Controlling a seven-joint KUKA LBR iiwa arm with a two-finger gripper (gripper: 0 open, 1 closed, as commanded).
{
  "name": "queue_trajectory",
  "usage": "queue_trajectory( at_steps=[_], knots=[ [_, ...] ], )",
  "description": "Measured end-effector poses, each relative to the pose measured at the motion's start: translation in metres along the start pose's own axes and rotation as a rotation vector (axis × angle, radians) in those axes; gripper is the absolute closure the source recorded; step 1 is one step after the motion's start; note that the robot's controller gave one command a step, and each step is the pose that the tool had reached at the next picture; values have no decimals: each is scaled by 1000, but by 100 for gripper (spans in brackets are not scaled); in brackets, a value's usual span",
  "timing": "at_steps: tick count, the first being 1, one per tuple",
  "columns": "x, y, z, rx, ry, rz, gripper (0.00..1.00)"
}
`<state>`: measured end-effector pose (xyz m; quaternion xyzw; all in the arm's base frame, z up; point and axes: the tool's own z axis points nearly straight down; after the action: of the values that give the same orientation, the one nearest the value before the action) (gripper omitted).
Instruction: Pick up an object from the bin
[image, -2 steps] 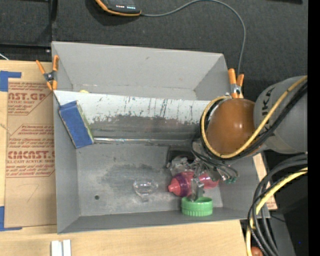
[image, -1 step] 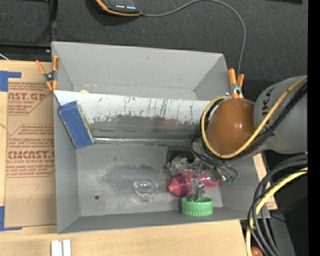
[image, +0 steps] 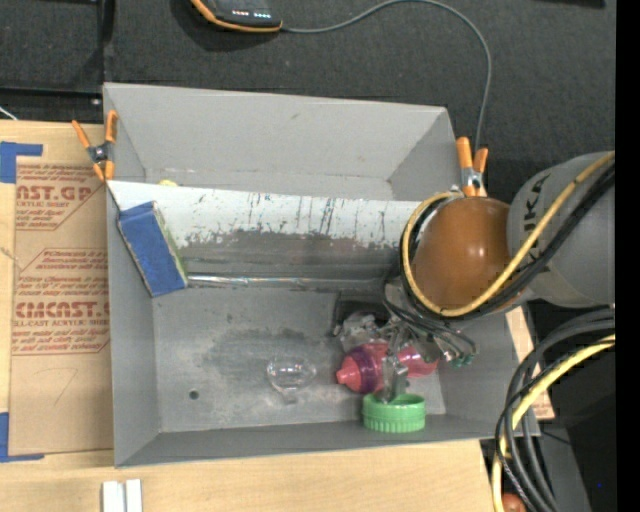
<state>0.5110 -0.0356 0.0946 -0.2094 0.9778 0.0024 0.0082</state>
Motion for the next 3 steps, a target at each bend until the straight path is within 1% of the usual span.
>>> queue_trajectory(
  at_steps=[1,2,3],
  knots=[
    [0,0,0,0,0,0,100],
    [2,0,-3,0,0,-35,100],
    [12,-2,-6,0,0,-218,0]
  ],
)
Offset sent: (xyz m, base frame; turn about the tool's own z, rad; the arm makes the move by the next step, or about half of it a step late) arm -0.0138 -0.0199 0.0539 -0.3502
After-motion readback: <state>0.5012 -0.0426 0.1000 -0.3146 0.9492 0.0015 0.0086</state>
